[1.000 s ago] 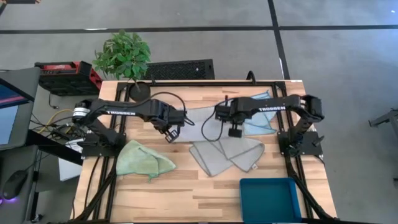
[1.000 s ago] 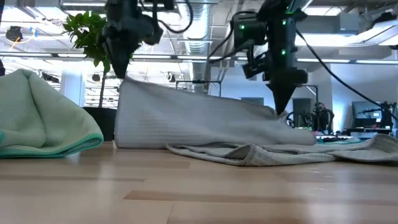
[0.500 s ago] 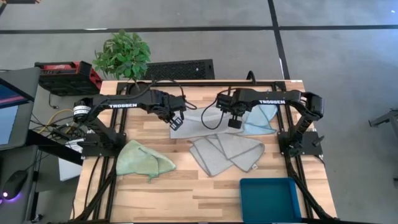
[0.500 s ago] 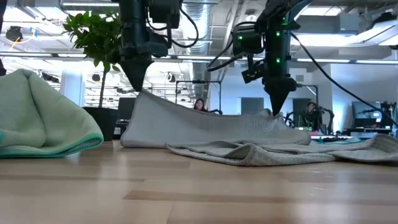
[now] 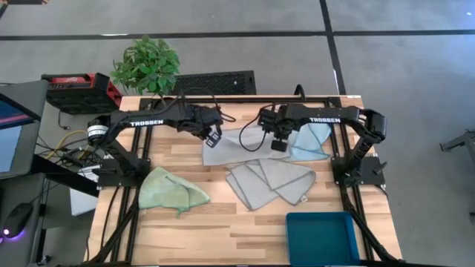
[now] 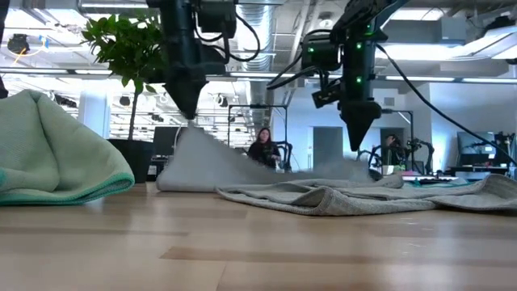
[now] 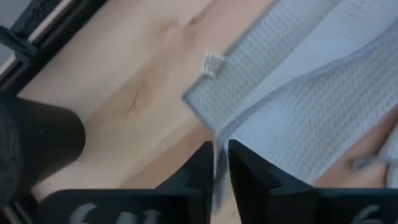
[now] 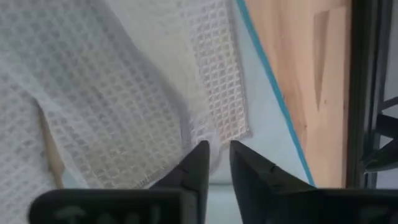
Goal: Fold microfiber towels
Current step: Fold the gray microfiber cloth
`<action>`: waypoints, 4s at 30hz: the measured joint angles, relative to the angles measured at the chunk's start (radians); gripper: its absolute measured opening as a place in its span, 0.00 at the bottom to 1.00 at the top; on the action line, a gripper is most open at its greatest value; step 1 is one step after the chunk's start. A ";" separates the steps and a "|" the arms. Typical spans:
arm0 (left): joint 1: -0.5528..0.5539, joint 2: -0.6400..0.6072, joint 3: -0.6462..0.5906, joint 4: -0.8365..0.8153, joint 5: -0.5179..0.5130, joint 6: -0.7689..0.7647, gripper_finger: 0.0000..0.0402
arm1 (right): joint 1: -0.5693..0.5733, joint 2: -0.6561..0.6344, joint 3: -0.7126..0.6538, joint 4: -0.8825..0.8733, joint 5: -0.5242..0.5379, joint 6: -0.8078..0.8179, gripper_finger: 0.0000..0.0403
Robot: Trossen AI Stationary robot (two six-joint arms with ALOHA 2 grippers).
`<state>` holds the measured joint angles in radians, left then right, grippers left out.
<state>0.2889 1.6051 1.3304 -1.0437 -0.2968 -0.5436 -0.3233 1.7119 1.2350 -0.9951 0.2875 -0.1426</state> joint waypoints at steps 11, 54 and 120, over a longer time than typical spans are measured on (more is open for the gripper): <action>0.034 0.000 0.000 0.014 0.027 0.015 0.36 | -0.006 0.001 0.000 0.070 -0.196 -0.040 0.49; -0.046 0.000 0.000 0.022 0.237 0.078 0.37 | -0.136 0.207 0.000 0.440 -0.108 -0.065 0.40; 0.126 0.000 -0.597 0.987 -0.118 0.468 0.37 | 0.210 -0.366 0.000 0.327 -0.171 0.111 0.39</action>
<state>0.4147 1.6047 0.7338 -0.0566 -0.4146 -0.0757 -0.1135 1.3460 1.2346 -0.6679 0.1166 -0.0311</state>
